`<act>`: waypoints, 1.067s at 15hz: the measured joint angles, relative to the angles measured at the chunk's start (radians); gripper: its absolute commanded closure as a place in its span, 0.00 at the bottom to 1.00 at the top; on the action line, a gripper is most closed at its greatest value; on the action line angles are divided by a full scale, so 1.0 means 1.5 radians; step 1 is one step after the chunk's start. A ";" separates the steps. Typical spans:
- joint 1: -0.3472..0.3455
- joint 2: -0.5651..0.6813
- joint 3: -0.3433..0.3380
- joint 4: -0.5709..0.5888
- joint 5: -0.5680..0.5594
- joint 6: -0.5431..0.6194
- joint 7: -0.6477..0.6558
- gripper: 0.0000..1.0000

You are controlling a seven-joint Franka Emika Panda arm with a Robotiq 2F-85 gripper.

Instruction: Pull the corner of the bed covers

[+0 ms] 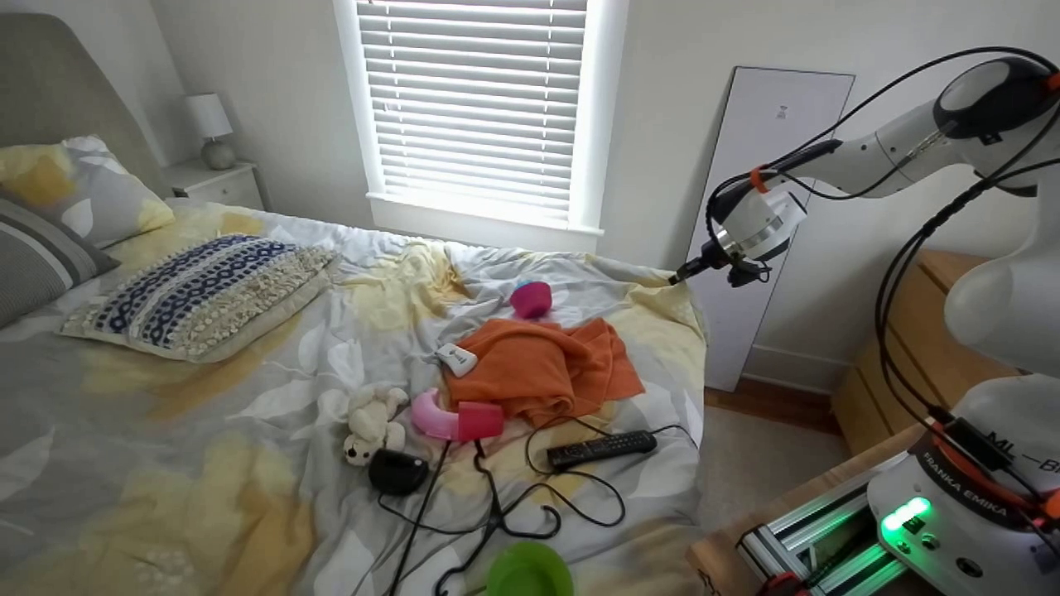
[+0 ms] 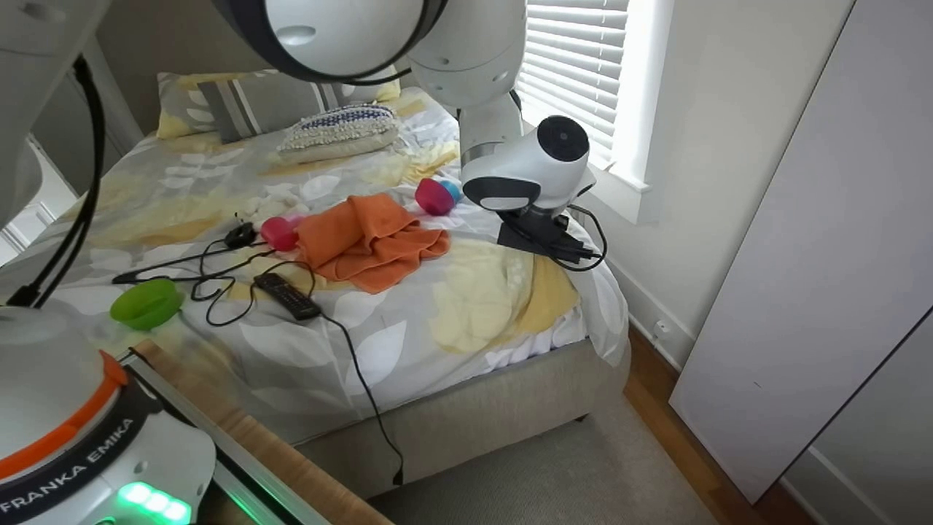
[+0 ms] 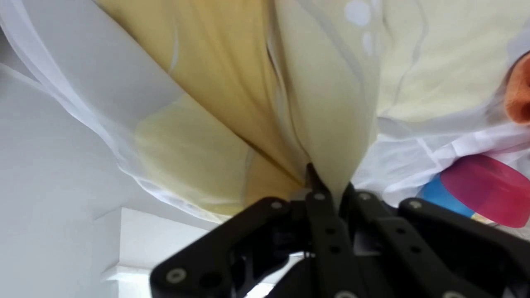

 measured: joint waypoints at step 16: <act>-0.063 -0.050 0.149 -0.245 -0.285 0.179 0.026 0.98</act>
